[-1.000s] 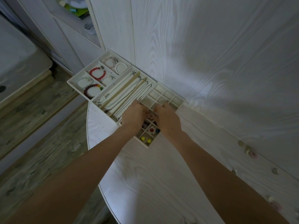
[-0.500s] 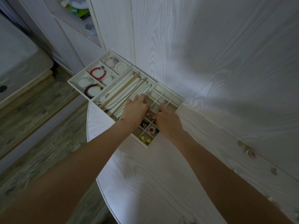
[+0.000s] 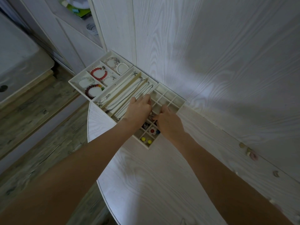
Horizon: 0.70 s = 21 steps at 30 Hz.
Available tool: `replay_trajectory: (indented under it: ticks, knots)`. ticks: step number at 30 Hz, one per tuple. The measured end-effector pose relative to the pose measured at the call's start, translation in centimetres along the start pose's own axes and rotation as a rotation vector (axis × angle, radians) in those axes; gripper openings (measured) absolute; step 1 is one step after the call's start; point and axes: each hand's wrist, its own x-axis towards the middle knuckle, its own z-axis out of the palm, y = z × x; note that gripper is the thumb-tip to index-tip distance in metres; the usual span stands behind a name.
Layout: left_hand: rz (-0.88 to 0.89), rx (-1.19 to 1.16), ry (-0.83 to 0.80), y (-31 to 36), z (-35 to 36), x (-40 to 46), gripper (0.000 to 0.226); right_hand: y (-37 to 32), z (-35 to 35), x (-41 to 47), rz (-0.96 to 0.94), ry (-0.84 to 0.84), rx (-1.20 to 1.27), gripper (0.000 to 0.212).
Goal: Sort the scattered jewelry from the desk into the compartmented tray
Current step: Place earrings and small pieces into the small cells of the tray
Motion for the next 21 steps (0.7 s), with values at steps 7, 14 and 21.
replay_trajectory:
  ticks: [7,14,21]
  knots:
    - [0.080,0.215,-0.049,-0.2,-0.7,-0.5,0.011,0.3,0.2,-0.3,0.024,0.056,-0.004,0.029]
    - [0.193,0.403,-0.059,0.6,-1.2,0.0,0.022,0.4,-0.2,-0.3,0.002,0.037,-0.023,0.030]
    - [0.131,0.173,-0.030,-0.3,-0.4,0.4,0.025,0.3,-0.1,-0.2,0.002,0.058,-0.078,0.030]
